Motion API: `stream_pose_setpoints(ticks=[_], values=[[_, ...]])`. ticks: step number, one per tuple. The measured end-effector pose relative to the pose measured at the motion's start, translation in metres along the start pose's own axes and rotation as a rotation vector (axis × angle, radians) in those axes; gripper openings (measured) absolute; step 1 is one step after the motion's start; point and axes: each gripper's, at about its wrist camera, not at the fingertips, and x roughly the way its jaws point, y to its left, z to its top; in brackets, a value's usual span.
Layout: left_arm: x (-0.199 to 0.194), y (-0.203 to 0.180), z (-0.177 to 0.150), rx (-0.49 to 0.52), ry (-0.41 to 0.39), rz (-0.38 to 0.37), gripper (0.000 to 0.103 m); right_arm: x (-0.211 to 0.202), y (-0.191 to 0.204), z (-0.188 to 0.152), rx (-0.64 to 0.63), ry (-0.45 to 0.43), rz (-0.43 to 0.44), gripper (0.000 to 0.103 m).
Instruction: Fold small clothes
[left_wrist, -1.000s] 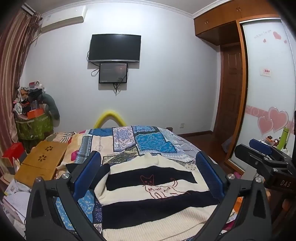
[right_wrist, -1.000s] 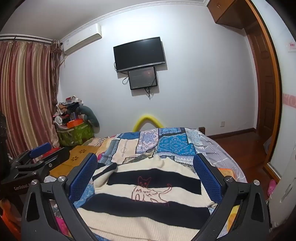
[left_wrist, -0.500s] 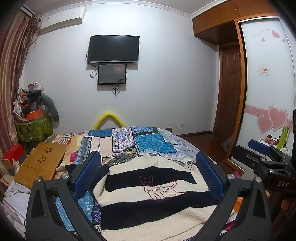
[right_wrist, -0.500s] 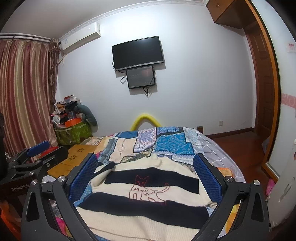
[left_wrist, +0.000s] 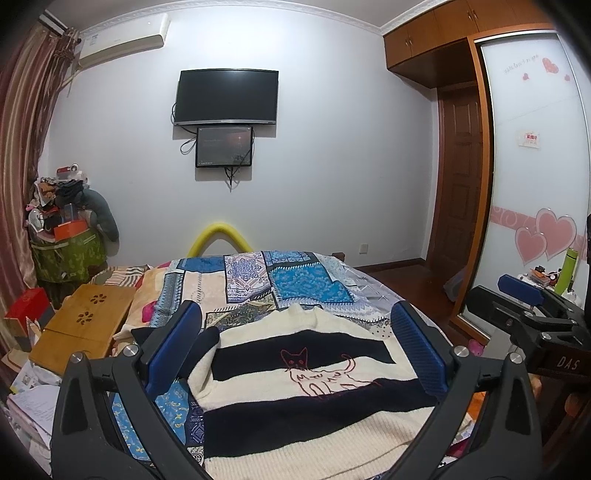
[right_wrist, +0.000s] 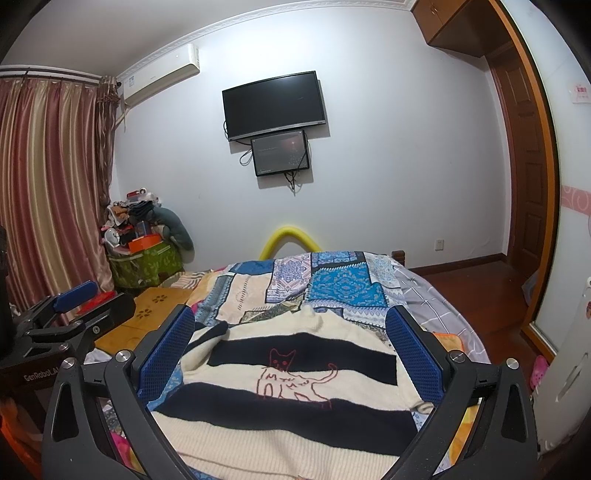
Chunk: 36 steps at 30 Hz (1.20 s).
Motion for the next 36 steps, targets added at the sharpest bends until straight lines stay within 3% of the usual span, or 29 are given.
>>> stream_pose_setpoints(ticks=[36], values=[[0.0021,0.0063,-0.0019,-0.021,-0.002,0.008,0.103,-0.0007,-0.0001,0.0004,-0.004,0.004,-0.003,0.103]])
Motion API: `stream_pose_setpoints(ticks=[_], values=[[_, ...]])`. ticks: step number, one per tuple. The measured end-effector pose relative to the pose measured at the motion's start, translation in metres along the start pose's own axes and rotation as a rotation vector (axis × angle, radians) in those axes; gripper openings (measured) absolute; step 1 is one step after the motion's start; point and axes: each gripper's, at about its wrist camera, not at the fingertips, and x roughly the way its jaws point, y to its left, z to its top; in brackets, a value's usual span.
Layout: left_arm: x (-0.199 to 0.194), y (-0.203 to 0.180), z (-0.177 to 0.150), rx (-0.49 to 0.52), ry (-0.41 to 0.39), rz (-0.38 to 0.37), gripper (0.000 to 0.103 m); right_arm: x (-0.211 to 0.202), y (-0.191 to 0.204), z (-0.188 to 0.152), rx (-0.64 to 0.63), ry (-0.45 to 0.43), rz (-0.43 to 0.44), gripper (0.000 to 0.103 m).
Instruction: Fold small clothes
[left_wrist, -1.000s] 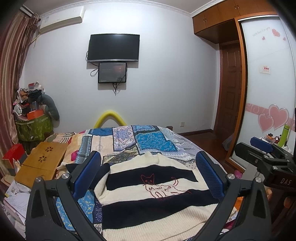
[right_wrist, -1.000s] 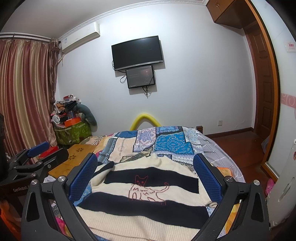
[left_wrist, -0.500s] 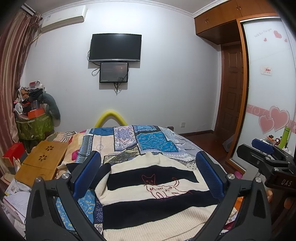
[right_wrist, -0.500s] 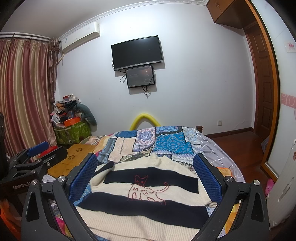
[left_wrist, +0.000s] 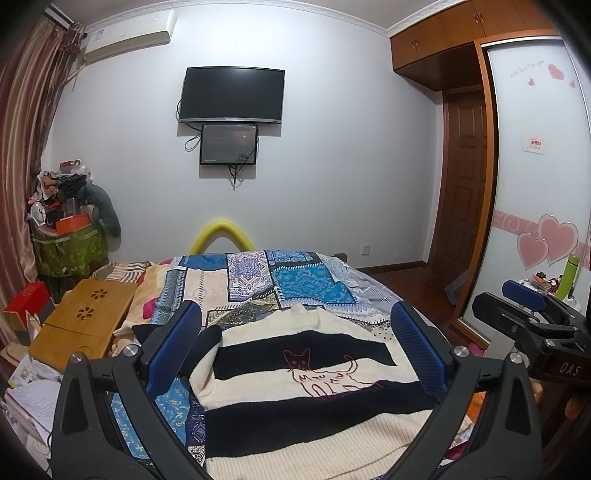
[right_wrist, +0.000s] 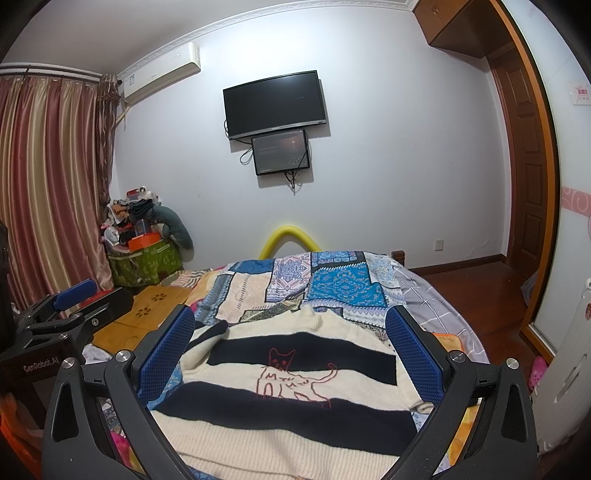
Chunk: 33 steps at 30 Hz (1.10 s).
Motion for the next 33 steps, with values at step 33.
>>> stream_pose_setpoints(ticks=[33], values=[[0.175,0.132,-0.029,-0.141,0.385,0.2,0.103,0.136,-0.031,0.003,-0.058,0.217,-0.02,0.103]])
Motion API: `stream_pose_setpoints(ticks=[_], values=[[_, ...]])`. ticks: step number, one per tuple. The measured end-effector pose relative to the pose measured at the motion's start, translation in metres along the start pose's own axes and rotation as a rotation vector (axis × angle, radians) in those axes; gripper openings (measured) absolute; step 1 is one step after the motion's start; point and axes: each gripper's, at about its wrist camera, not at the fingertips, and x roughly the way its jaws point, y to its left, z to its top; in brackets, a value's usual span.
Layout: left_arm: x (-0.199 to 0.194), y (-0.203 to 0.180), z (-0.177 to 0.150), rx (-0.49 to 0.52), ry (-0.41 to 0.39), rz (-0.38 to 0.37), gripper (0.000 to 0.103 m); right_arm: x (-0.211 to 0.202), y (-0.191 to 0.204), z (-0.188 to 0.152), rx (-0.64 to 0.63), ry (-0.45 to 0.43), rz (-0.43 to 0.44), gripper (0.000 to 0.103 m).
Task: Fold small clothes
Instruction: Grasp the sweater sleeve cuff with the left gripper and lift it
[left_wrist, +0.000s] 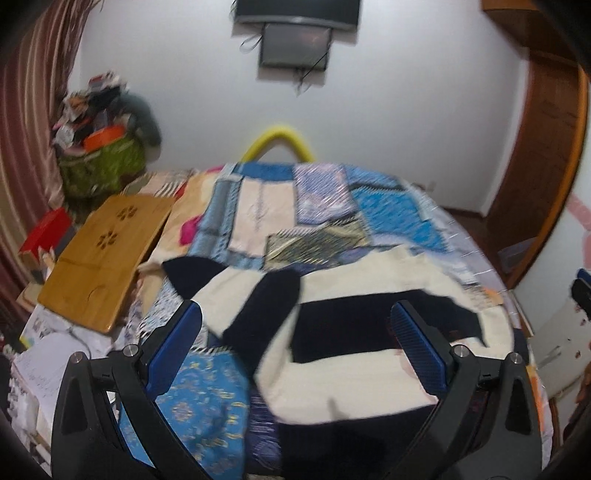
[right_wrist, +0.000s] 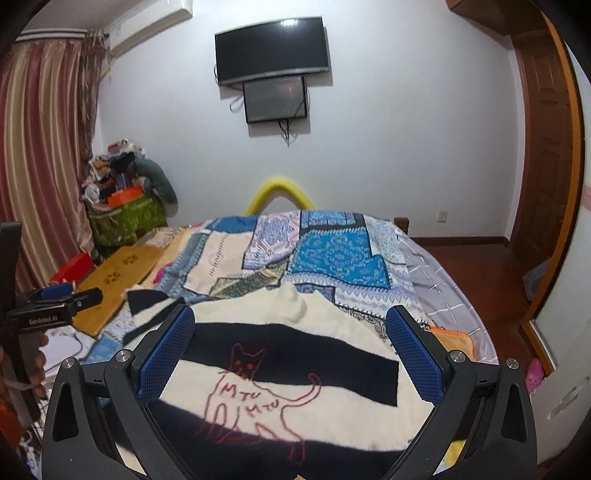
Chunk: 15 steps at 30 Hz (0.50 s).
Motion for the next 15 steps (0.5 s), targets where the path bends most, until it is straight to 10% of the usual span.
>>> stream_pose_setpoints(ticks=[15], values=[[0.136,0.095,-0.001,-0.155,0.273,0.079,0.103,0.108,-0.021,-0.01,-0.006,0.281,0.019,0.102]])
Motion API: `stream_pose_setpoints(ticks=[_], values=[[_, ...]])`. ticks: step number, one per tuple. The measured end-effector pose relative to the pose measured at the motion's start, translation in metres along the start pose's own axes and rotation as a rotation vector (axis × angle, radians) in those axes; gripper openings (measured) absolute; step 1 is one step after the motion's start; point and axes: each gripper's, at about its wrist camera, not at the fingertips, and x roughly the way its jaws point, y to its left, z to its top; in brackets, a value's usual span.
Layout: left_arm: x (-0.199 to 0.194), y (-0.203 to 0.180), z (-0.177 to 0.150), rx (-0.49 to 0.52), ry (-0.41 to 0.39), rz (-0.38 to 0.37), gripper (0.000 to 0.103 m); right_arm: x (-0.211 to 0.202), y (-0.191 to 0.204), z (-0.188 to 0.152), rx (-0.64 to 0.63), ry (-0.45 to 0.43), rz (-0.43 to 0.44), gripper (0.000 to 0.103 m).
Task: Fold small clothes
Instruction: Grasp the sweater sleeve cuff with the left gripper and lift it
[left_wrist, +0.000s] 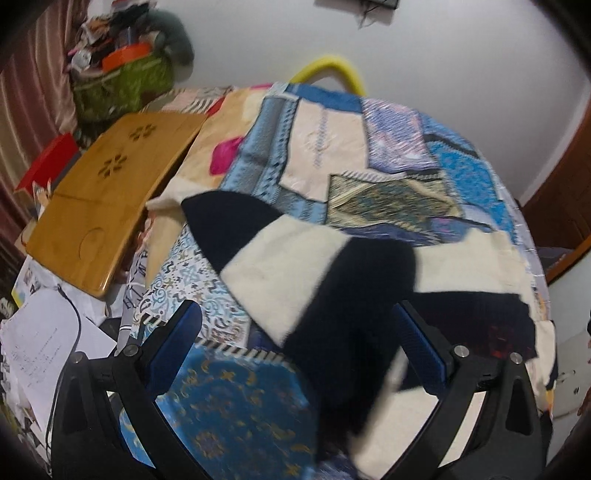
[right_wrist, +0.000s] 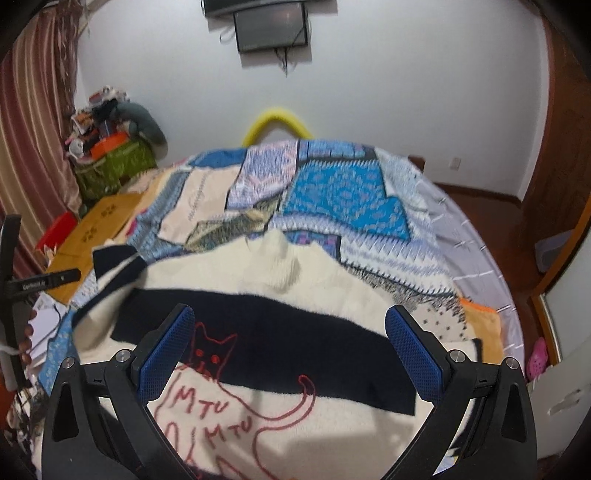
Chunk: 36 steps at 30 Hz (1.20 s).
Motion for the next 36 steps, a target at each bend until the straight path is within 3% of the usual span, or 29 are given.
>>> stream_pose_setpoints(ticks=[7,11,16,23,28,31,32,33,36], values=[[0.05,0.049,0.015,-0.154,0.09,-0.045,0.103,0.039,-0.01,-0.006,-0.011,0.099,0.002,0.101],[0.075,0.072,0.019,-0.261,0.136,-0.107,0.09,0.054,-0.015,-0.009,0.0,0.132,0.019,0.101],[0.096,0.085,0.02,-0.35,0.172,-0.17,0.084,0.065,-0.016,-0.011,-0.008,0.151,0.024,0.101],[0.111,0.084,0.025,-0.378,0.18,-0.249,0.082,0.074,-0.022,-0.015,0.01,0.17,0.036,0.101],[0.128,0.08,0.031,-0.367,0.19,-0.221,0.069,0.075,-0.024,-0.017,0.017,0.181,0.041,0.101],[0.131,0.075,0.033,-0.319,0.177,-0.143,0.041,0.073,-0.027,-0.018,0.028,0.182,0.044,0.101],[0.132,0.075,0.034,-0.301,0.175,-0.119,0.02,0.073,-0.029,-0.018,0.032,0.183,0.043,0.101],[0.132,0.075,0.034,-0.283,0.175,-0.099,0.009,0.072,-0.031,-0.018,0.036,0.185,0.041,0.101],[0.128,0.078,0.033,-0.283,0.138,-0.122,0.007,0.066,-0.036,-0.02,0.041,0.183,0.029,0.101]])
